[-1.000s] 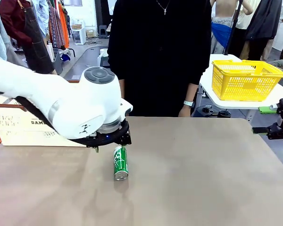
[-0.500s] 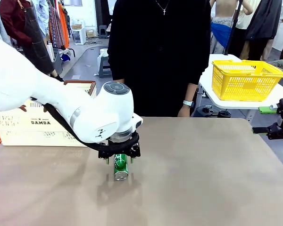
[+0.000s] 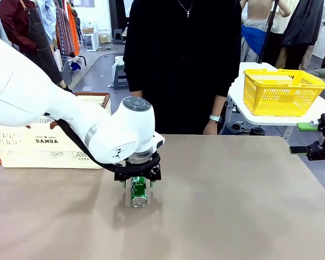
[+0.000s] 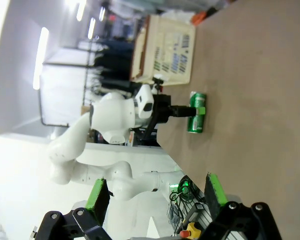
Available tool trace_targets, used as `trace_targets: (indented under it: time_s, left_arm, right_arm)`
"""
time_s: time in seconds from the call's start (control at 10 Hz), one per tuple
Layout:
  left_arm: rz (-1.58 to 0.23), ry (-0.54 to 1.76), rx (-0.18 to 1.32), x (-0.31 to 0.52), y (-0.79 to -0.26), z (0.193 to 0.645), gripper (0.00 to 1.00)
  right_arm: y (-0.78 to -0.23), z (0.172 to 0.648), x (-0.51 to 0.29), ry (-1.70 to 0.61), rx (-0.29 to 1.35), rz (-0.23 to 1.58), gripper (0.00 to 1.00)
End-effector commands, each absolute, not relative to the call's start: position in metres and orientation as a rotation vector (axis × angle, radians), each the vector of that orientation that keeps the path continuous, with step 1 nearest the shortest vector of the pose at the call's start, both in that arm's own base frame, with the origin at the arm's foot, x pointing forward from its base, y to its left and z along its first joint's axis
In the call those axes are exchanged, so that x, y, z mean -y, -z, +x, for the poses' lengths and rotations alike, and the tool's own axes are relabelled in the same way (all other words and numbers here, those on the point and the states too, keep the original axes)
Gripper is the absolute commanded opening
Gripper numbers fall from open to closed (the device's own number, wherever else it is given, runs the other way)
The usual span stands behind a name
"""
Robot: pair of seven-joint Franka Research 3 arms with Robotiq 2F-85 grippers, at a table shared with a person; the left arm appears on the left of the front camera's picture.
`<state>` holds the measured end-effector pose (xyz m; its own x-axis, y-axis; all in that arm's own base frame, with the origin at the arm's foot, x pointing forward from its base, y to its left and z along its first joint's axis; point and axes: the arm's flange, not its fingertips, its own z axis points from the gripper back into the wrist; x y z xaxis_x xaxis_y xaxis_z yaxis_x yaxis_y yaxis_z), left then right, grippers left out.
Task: Place the drinks into the Shopping basket.
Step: Pick up one drink and place it into the Shopping basket.
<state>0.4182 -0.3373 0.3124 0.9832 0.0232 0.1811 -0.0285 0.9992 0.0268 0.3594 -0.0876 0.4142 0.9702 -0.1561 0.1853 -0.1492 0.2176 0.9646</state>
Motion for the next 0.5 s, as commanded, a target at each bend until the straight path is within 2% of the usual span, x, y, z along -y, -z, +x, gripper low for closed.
trace_targets:
  time_s: [0.0, 0.1, 0.2, 0.4]
  left_arm:
    - [0.034, -0.024, 0.205, 0.3394, -0.3107, 0.4233, 1.0]
    - [0.04, -0.018, 0.201, 0.3393, -0.3097, 0.4241, 0.4]
    - [0.042, -0.015, 0.203, 0.3392, -0.3091, 0.4245, 0.0]
    - [0.046, -0.017, 0.194, 0.3375, -0.3079, 0.4268, 0.0]
  right_arm:
    - [-0.4176, 0.3589, 0.0894, -0.009, 0.255, 1.353, 1.0]
    - [-0.4176, 0.3589, 0.0894, -0.009, 0.255, 1.353, 1.0]
    - [-0.4176, 0.3589, 0.0894, -0.009, 0.255, 1.353, 1.0]
    - [-0.4176, 0.3589, 0.0894, -0.009, 0.255, 1.353, 1.0]
